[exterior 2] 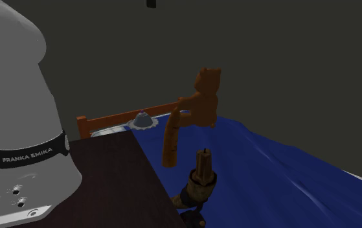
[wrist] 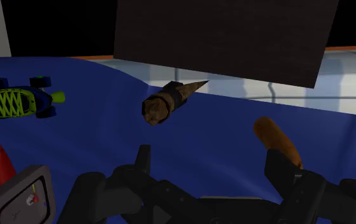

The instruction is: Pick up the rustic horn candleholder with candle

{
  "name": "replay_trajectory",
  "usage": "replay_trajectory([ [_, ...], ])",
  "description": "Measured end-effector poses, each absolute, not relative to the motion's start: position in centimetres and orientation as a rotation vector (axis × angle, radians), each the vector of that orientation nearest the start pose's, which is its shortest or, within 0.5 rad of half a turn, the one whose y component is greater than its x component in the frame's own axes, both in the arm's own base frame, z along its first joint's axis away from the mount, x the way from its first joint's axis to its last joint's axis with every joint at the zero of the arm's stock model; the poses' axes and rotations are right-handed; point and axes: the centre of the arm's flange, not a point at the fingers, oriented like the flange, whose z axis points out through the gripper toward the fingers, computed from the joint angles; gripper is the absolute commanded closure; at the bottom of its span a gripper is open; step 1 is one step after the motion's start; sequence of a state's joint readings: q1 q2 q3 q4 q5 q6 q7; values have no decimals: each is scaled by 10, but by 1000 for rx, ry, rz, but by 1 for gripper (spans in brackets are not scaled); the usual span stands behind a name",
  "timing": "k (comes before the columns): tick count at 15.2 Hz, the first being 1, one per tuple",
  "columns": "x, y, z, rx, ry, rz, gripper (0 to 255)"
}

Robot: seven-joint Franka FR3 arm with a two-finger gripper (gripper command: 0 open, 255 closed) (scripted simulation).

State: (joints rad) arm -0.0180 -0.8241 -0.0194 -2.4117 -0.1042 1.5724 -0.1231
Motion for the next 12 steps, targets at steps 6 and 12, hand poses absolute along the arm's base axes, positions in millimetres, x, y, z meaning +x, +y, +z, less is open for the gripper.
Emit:
replay_trajectory([
  [6, 321, -48, 531, -3184, -75, 92, 0],
  [12, 352, -79, 458, -3115, 34, 170, 0],
])
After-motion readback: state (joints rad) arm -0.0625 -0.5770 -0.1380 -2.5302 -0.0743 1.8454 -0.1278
